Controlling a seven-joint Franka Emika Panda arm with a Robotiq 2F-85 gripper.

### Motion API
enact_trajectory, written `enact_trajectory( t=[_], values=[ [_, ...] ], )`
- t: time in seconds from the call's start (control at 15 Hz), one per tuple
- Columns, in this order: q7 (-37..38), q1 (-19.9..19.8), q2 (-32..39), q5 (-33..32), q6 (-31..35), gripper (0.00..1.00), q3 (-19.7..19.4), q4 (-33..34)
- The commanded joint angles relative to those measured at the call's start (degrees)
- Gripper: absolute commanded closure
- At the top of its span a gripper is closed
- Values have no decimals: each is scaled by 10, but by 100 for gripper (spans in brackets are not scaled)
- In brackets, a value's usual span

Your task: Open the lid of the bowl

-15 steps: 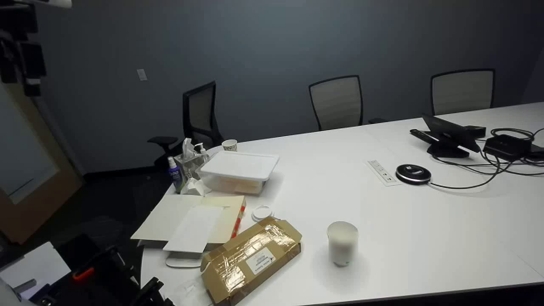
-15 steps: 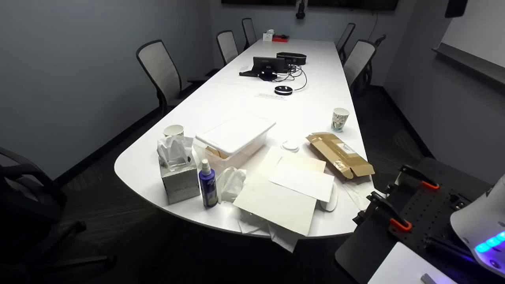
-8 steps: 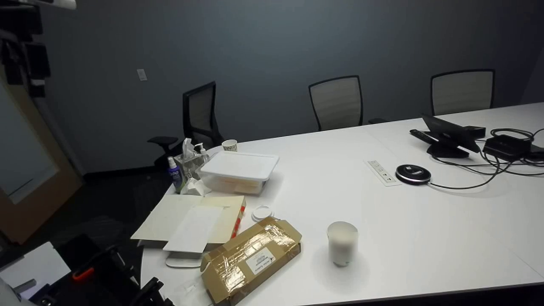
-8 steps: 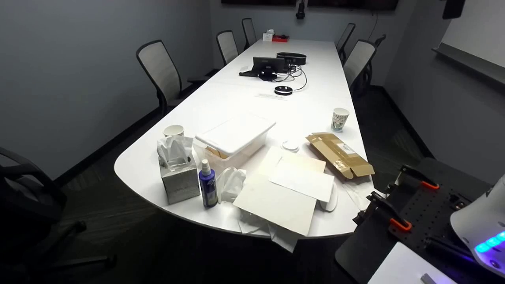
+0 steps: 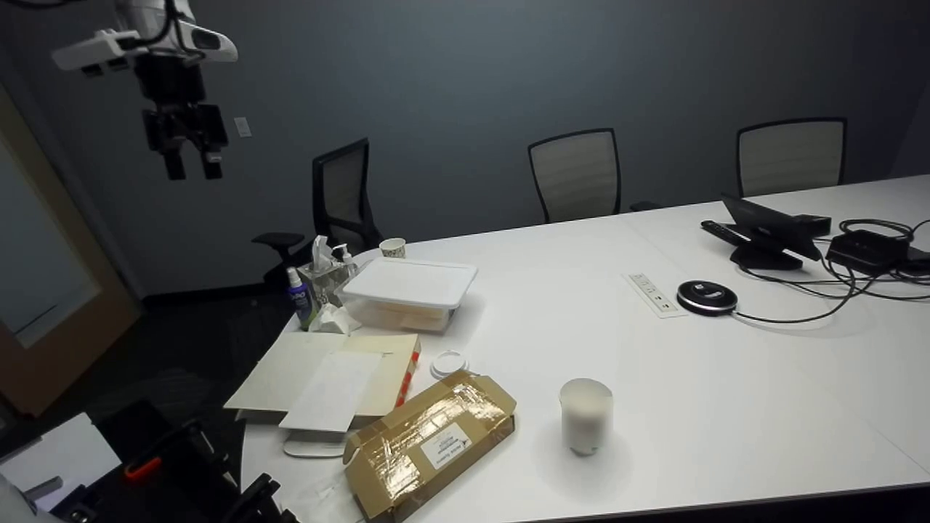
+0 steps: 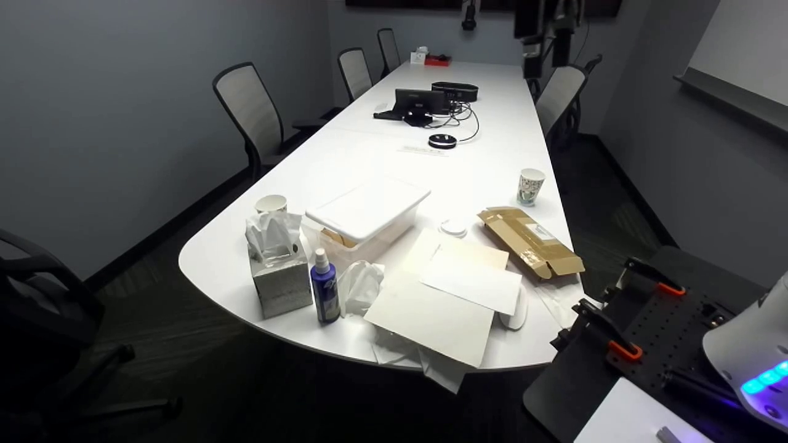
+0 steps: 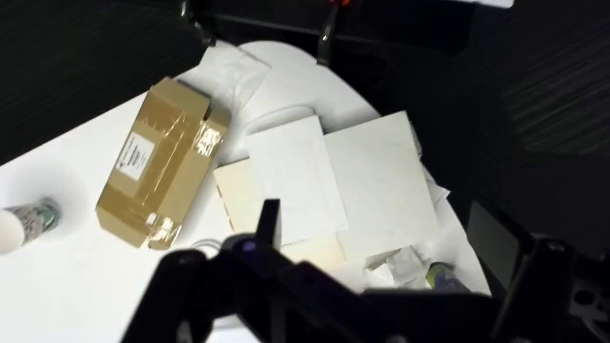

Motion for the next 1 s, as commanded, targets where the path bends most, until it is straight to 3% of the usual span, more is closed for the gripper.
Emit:
enact_trajectory(
  t=[0.0,0.2,0.4,0.67,0.73,0.93],
  values=[
    [56,3,148,-109,58,0,36,96],
    [126,25,263,-207,94,0,45,169],
    [179,69,376,-282,86,0,27,261],
    [192,136,522,-328,71,0,-13,389],
    [181,125,452,-306,105,0,-17,308],
    [180,148,521,-308,101,0,-33,368]
  ],
)
